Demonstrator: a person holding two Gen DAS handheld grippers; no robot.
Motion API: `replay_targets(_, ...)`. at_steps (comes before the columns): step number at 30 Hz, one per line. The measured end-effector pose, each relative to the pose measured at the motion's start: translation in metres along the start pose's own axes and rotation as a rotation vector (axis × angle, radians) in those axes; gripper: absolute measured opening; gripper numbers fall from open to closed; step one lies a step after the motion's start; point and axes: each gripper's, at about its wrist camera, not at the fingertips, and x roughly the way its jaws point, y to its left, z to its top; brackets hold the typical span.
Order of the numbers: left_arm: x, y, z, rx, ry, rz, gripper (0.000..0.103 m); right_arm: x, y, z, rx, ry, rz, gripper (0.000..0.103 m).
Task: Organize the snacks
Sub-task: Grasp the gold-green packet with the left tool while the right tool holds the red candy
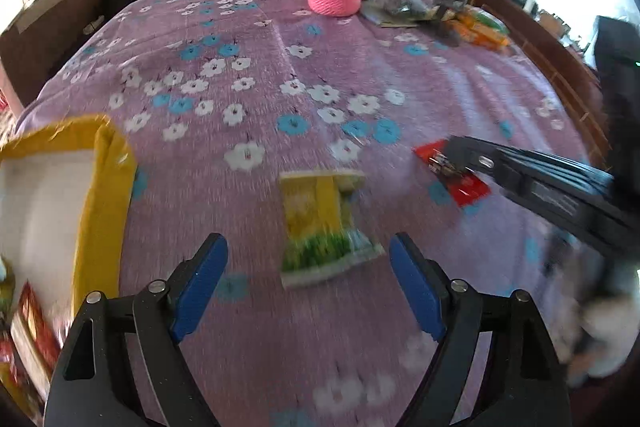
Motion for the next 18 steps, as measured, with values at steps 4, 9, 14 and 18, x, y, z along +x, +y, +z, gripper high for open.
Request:
replay_targets(4,0.014,-0.007,0.004,0.075,-0.014,0.029,0.061,0.003,0.004,0.001,-0.023,0.016,0.017,0.013)
replay_targets(9,0.008,-0.005,0.003,0.08,-0.029,-0.003,0.045,0.014,0.007,-0.003,-0.064,0.036,-0.022,0.047)
replay_targets(14,0.002,-0.002,-0.001,0.054,-0.053,-0.02,0.041,0.019,0.025,-0.009,-0.15,0.025,-0.106,0.038)
replay_targets(18,-0.006,-0.004,-0.002,0.049,-0.068,-0.029,0.035,0.016,0.031,-0.009,-0.149,0.022,-0.082,0.02)
